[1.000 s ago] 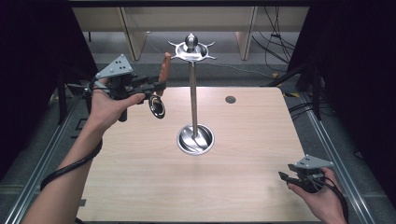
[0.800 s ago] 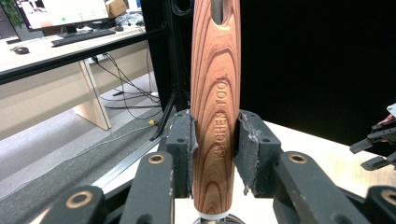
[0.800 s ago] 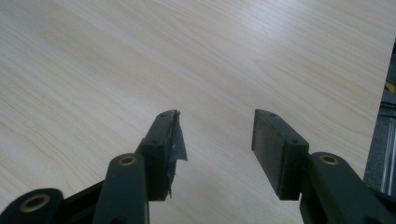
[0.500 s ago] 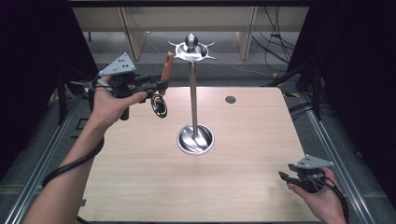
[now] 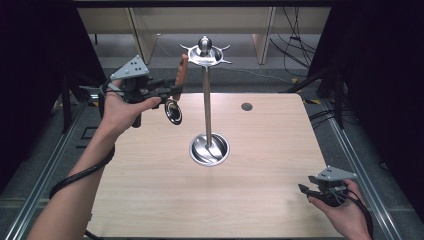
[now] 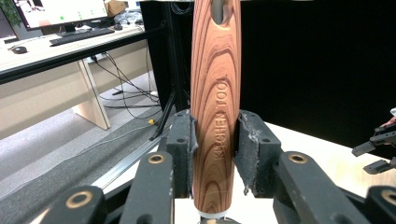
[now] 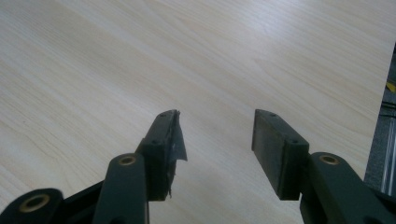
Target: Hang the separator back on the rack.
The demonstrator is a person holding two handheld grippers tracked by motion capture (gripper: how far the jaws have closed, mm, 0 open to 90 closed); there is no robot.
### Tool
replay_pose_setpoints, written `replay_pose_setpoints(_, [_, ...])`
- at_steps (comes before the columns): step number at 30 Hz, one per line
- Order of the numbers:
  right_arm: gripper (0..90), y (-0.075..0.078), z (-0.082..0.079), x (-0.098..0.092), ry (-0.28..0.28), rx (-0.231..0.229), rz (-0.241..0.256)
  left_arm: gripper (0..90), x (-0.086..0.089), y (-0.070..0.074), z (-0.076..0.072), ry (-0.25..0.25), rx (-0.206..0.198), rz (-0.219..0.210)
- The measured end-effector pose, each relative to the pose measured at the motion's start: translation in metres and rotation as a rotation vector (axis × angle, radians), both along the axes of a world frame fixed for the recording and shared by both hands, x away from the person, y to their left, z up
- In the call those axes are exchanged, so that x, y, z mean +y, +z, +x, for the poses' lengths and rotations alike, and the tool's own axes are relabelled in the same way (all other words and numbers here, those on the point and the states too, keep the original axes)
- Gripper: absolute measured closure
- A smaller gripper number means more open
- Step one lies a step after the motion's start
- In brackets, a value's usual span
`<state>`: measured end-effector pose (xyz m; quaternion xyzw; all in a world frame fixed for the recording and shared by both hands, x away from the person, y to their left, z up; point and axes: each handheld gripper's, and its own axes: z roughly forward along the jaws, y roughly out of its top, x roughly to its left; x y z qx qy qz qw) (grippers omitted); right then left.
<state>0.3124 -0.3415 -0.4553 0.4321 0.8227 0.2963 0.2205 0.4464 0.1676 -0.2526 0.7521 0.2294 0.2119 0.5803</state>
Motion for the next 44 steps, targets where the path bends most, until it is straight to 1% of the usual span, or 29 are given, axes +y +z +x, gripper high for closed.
replay_pose_setpoints(3, [51.7,0.0,0.0,-0.001,0.007,0.003,-0.009,67.3,-0.002,0.0,0.001,0.001,0.003,-0.002])
replay_pose_setpoints(7, [51.7,0.0,0.0,0.0,0.002,0.0,0.0,67.3,-0.004,-0.001,0.002,0.001,0.006,-0.004])
replay_pose_setpoints(8, [51.7,0.0,0.0,0.0,-0.001,0.01,-0.001,67.3,-0.004,-0.001,0.002,0.001,0.006,-0.003])
replay_pose_setpoints(11, [51.5,0.0,0.0,-0.001,0.005,0.004,-0.007,67.3,-0.004,-0.002,0.002,0.0,0.009,-0.013])
replay_pose_setpoints(12, [51.4,-0.001,0.0,-0.001,0.009,0.013,-0.003,67.1,-0.005,-0.003,0.002,0.001,0.013,-0.015])
replay_pose_setpoints(13, [51.2,-0.001,-0.001,0.001,-0.011,0.026,0.011,66.9,-0.005,-0.005,0.001,0.004,0.013,-0.016])
replay_pose_setpoints(15, [51.0,-0.001,-0.001,0.001,-0.002,0.016,0.006,66.7,-0.005,-0.008,0.0,0.011,0.01,-0.009])
replay_pose_setpoints(16, [50.9,-0.001,0.0,0.001,0.0,0.01,0.002,66.5,-0.005,-0.01,-0.001,0.016,0.007,-0.012])
replay_pose_setpoints(17, [50.7,0.0,0.0,0.0,0.006,0.007,-0.007,66.1,-0.004,-0.012,-0.002,0.018,0.006,-0.027])
replay_pose_setpoints(20, [50.0,-0.001,-0.001,0.001,-0.003,0.011,0.006,61.5,-0.001,-0.017,-0.009,0.054,-0.013,-0.037])
replay_pose_setpoints(21, [49.9,-0.001,-0.001,0.001,-0.002,0.011,0.004,60.5,0.001,-0.019,-0.012,0.074,-0.019,-0.034])
replay_pose_setpoints(22, [49.7,-0.001,-0.001,0.001,-0.006,0.009,0.011,57.4,0.004,-0.022,-0.017,0.112,-0.034,-0.031])
replay_pose_setpoints(23, [49.7,-0.001,-0.001,0.001,-0.006,0.009,0.011,57.4,0.006,-0.025,-0.021,0.131,-0.037,-0.033])
replay_pose_setpoints(24, [49.7,-0.001,-0.001,0.001,-0.005,0.009,0.01,56.7,0.01,-0.03,-0.027,0.159,-0.043,-0.04])
replay_pose_setpoints(25, [49.6,-0.001,-0.001,0.001,-0.007,0.01,0.013,55.4,0.012,-0.037,-0.034,0.181,-0.03,-0.045])
replay_pose_setpoints(26, [49.6,-0.001,-0.001,0.001,-0.002,0.008,0.007,53.6,0.015,-0.042,-0.038,0.196,-0.037,-0.044])
replay_pose_setpoints(28, [49.5,-0.001,-0.001,0.001,-0.002,0.011,0.01,50.2,0.021,-0.059,-0.051,0.23,-0.009,-0.032])
replay_pose_setpoints(32, [49.3,-0.001,0.0,0.001,0.007,0.002,-0.007,44.6,0.032,-0.1,-0.079,0.297,0.038,-0.002])
replay_pose_setpoints(33, [49.2,-0.001,-0.001,0.002,-0.004,0.009,0.006,44.1,0.036,-0.113,-0.088,0.323,0.05,0.001])
replay_pose_setpoints(34, [49.1,-0.001,-0.001,0.002,0.006,0.009,0.001,43.8,0.038,-0.122,-0.093,0.343,0.065,0.005])
replay_pose_setpoints(35, [49.1,-0.001,-0.001,0.002,0.004,0.009,0.004,43.4,0.04,-0.136,-0.101,0.38,0.093,0.003])
replay_pose_setpoints(36, [49.0,0.0,-0.001,0.003,-0.007,0.02,0.015,43.2,0.042,-0.147,-0.107,0.406,0.11,0.004])
replay_pose_setpoints(37, [49.0,-0.001,-0.001,0.003,0.007,0.012,-0.001,43.8,0.043,-0.156,-0.111,0.428,0.122,0.008])
replay_pose_setpoints(38, [49.0,-0.002,-0.001,0.004,0.001,0.018,0.007,44.8,0.043,-0.168,-0.116,0.448,0.125,0.021])
replay_pose_setpoints(39, [49.0,-0.002,0.0,0.003,0.007,0.004,0.002,46.2,0.043,-0.178,-0.121,0.47,0.126,0.051])
replay_pose_setpoints(40, [49.0,-0.002,-0.001,0.004,0.011,0.014,-0.003,47.3,0.042,-0.186,-0.125,0.478,0.127,0.094])
replay_pose_setpoints(41, [48.8,-0.002,-0.001,0.005,0.004,0.019,0.007,47.4,0.042,-0.191,-0.127,0.468,0.135,0.118])
replay_pose_setpoints(42, [48.7,-0.002,-0.001,0.006,0.002,0.012,0.013,47.1,0.042,-0.193,-0.127,0.467,0.142,0.113])
replay_pose_setpoints(44, [48.5,-0.002,0.002,0.004,0.039,-0.02,-0.014,46.6,0.041,-0.195,-0.126,0.46,0.161,0.103])
